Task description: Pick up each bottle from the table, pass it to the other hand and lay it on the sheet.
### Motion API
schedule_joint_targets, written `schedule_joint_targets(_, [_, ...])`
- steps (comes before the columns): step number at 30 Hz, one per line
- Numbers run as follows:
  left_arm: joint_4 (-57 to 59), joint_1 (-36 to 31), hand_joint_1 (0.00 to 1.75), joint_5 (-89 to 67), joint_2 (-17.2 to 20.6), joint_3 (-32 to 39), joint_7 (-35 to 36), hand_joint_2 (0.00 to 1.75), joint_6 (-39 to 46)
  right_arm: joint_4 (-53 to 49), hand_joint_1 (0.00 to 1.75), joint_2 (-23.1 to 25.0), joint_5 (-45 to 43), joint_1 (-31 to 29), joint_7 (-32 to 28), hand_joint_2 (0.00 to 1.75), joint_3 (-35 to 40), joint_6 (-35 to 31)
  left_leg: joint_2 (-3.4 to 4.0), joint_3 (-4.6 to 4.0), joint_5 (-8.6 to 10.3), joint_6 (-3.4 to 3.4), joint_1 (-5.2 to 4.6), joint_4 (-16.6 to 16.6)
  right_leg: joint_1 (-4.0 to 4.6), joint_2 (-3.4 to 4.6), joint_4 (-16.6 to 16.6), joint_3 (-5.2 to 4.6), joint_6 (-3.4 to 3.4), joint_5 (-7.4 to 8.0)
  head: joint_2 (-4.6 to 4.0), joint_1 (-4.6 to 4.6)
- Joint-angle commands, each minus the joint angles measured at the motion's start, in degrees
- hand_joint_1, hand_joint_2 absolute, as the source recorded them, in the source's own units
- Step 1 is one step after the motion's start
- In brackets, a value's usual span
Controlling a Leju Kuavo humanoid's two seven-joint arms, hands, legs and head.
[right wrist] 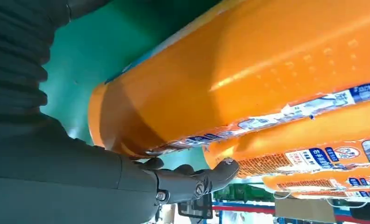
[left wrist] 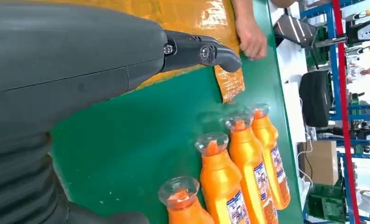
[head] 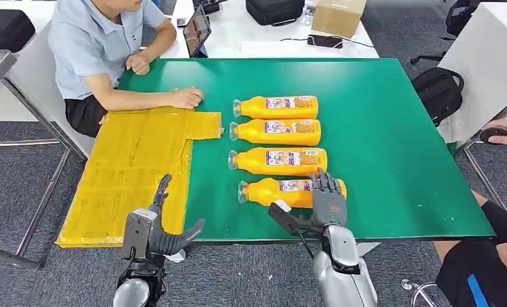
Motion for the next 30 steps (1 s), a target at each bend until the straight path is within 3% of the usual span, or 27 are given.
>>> schedule_joint_targets(1, [4.21,-3.83,0.0,1.1,-0.18,0.83,0.14,1.75,-0.59,8.61,0.0,-2.26,5.13,-2.85,0.69,1.75,0.72,-0.7,-0.08,0.14,0.01,0.06,0.01,-0.07,0.04,-0.14,-0.08,0.19,-0.11,-0.02,0.0,0.02])
schedule_joint_targets(8, [4.48,-4.1,0.0,1.33,-0.18,0.93,0.15,1.75,-0.48,9.65,0.0,-4.2,5.13,-3.88,5.24,1.75,4.26,2.08,-0.1,0.25,-0.01,0.1,0.02,-0.09,0.06,-0.19,-0.12,0.33,-0.18,-0.04,0.0,0.0])
schedule_joint_targets(9, [4.47,-4.1,0.0,1.33,-0.18,1.02,0.15,1.75,-0.47,10.5,1.05,-4.18,5.13,-4.14,5.18,1.75,3.86,2.82,-0.1,0.19,0.0,0.08,0.01,-0.08,0.05,-0.17,-0.11,0.27,-0.14,-0.02,0.0,0.02])
schedule_joint_targets(15, [4.52,-4.16,0.0,1.41,-0.18,1.33,0.11,1.75,-0.45,13.78,1.05,-4.88,5.13,-4.78,5.15,1.75,4.41,2.29,-0.12,0.34,-0.01,0.1,0.03,-0.13,0.08,-0.21,-0.17,0.43,-0.19,-0.03,0.0,0.0])
schedule_joint_targets(16, [4.53,-4.14,0.0,1.45,-0.18,1.33,0.09,1.75,-0.48,14.18,1.61,-4.9,5.13,-4.91,5.33,1.75,4.42,2.78,-0.13,0.32,0.0,0.08,0.04,-0.1,0.08,-0.2,-0.15,0.4,-0.15,-0.03,0.0,0.0])
schedule_joint_targets(17, [4.54,-4.12,0.0,1.68,-0.18,1.37,0.01,1.75,-0.64,14.78,1.75,-5.44,5.13,-4.89,5.36,1.75,5.3,3.14,-0.14,0.28,0.01,0.06,0.02,-0.07,0.05,-0.2,-0.1,0.34,-0.11,-0.03,0.0,0.02])
schedule_joint_targets(24, [4.62,-4.01,0.0,2.31,-0.18,1.92,-0.21,1.75,-0.9,19.28,1.75,-8.26,5.13,-4.83,6.75,1.75,7.92,2.02,-0.2,0.46,0.01,0.07,0.04,-0.11,0.08,-0.26,-0.17,0.51,-0.12,-0.04,0.0,0.0])
schedule_joint_targets(30, [4.35,-3.77,0.0,2.8,-0.18,2.18,-0.5,1.75,-1.21,21.91,1.75,-8.24,5.13,-4.63,4.24,1.75,7.81,0.77,-0.24,0.63,0.01,0.09,0.04,-0.13,0.08,-0.3,-0.22,0.7,-0.14,-0.04,0.0,0.02])
